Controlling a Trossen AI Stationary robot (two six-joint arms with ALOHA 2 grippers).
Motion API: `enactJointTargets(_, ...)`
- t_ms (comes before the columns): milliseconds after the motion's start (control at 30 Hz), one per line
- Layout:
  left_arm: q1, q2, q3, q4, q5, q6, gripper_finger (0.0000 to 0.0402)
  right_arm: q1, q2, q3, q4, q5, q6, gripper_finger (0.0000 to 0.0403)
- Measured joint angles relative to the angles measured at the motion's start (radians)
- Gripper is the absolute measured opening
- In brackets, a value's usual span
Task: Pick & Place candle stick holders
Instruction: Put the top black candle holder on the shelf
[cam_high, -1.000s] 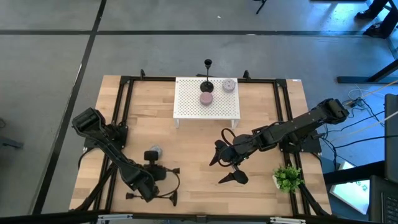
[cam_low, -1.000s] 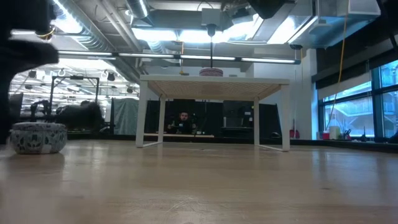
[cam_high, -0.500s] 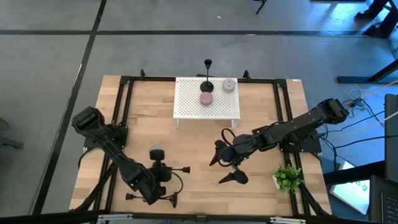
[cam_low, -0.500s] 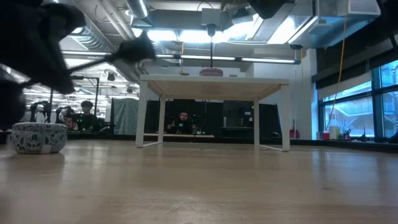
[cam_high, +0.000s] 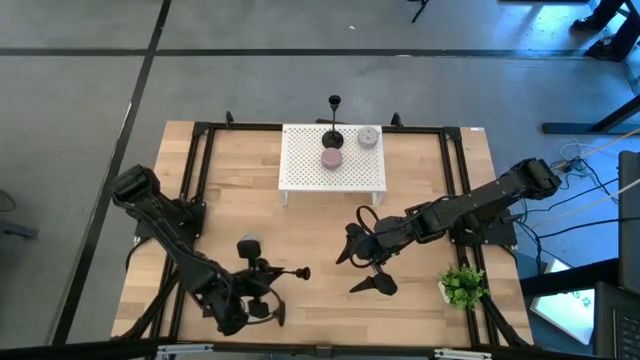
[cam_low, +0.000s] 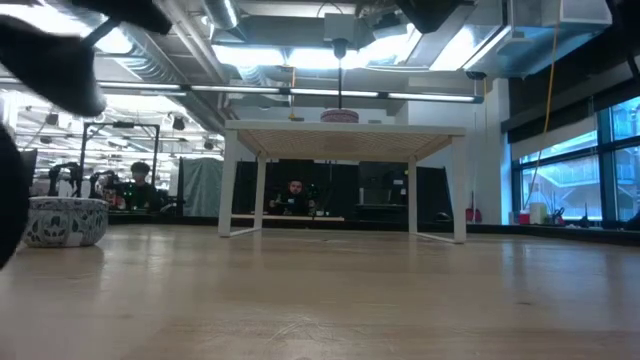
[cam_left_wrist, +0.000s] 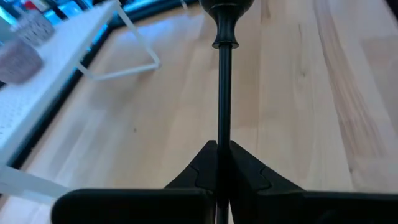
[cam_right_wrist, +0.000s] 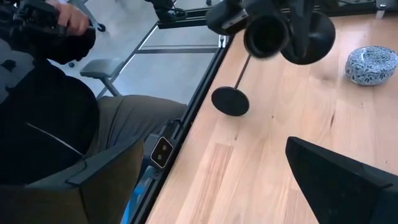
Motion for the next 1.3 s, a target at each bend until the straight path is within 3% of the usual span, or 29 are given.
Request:
enactJointTargets(400,-0.013,-0.006,-0.006,0.093,-0.126,0.039,0.0008,0.000,0.000,0.000,0.000,0.003,-0.015,0.0395)
enactJointTargets(733,-0.012,-0.006,-0.007,0.302,-0.123,0.204,0.0008,0.000,0.000,0.000,0.003,0.003,-0.015,0.0395)
enactJointTargets(833,-0.007,-0.006,-0.007,0.399,-0.091,0.292,0.0008,0.000,0.000,0.000,0.003,0.003,-0.015,0.0395)
enactJointTargets(1100,0.043,0.011,-0.007,0.717,0.143,0.552,0.0008,0.000,0.000,0.000,0.003,0.003,-0.015,0.0395)
enactJointTargets(1300,0.092,0.013,-0.007,0.826,0.252,0.653,0.0008,0.000,0.000,0.000,0.003,0.002,-0.016,0.0395)
